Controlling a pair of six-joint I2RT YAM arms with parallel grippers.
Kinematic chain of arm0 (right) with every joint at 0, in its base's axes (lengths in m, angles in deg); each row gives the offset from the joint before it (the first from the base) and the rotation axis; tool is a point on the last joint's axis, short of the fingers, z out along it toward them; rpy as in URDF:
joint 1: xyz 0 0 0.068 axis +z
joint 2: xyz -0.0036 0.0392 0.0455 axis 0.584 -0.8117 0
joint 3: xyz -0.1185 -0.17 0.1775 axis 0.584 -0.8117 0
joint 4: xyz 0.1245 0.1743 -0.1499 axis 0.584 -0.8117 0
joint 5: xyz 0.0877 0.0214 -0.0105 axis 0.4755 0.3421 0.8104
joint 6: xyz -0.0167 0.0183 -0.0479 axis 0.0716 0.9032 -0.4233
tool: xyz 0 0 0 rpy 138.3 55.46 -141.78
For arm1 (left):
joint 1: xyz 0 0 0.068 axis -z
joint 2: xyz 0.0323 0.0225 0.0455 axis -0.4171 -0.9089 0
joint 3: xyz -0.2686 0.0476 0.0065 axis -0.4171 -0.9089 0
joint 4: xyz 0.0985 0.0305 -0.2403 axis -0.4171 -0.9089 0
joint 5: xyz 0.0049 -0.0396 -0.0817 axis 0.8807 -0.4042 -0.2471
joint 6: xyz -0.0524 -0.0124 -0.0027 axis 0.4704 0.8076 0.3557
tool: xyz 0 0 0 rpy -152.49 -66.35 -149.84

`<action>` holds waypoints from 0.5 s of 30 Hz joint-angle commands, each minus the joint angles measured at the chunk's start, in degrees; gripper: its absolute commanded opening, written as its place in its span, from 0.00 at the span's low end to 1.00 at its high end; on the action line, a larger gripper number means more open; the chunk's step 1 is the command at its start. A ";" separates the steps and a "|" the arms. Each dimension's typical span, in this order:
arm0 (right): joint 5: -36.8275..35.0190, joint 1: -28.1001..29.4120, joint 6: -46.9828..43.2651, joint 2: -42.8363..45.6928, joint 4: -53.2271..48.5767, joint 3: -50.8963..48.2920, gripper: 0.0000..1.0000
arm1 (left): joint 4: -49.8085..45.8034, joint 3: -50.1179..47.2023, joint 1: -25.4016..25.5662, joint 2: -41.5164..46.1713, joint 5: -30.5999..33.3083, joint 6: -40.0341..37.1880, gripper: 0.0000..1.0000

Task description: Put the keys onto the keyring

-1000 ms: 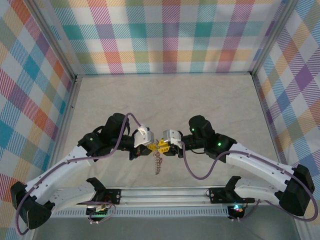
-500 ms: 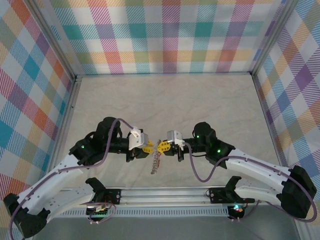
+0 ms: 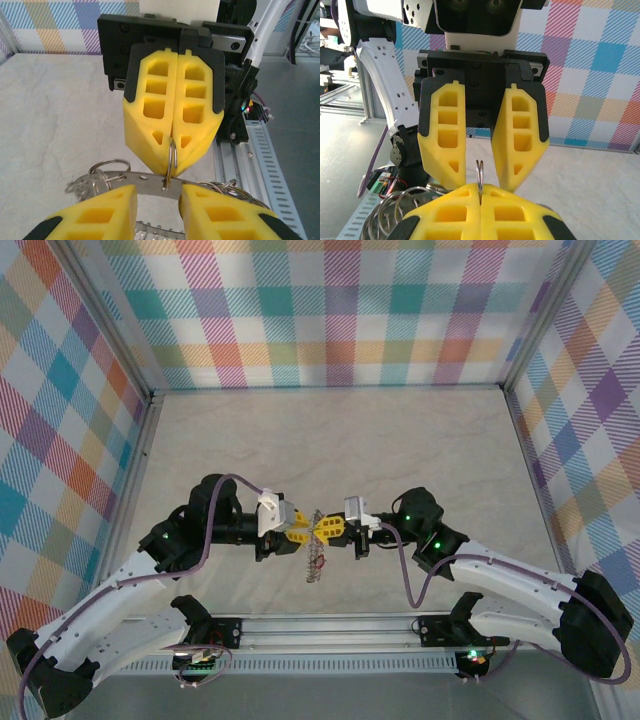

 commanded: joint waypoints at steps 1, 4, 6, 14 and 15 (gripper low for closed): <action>1.51 0.56 0.25 0.05 4.62 -0.12 0.00 | 4.91 -0.10 0.28 0.46 -1.67 2.31 0.29; 1.78 0.81 -0.03 -0.51 3.35 0.63 0.00 | 4.99 0.35 0.34 0.65 -2.36 2.58 0.24; 2.16 0.99 -0.21 -1.04 2.47 1.19 0.00 | 4.83 0.46 0.37 0.63 -2.47 2.40 0.19; 1.65 2.23 -2.00 -1.93 -0.92 2.27 0.00 | 4.88 0.47 0.34 0.46 -2.44 2.21 0.08; 1.46 2.33 -1.57 -2.05 -0.04 2.15 0.00 | 4.99 0.30 0.36 0.31 -2.71 2.06 0.02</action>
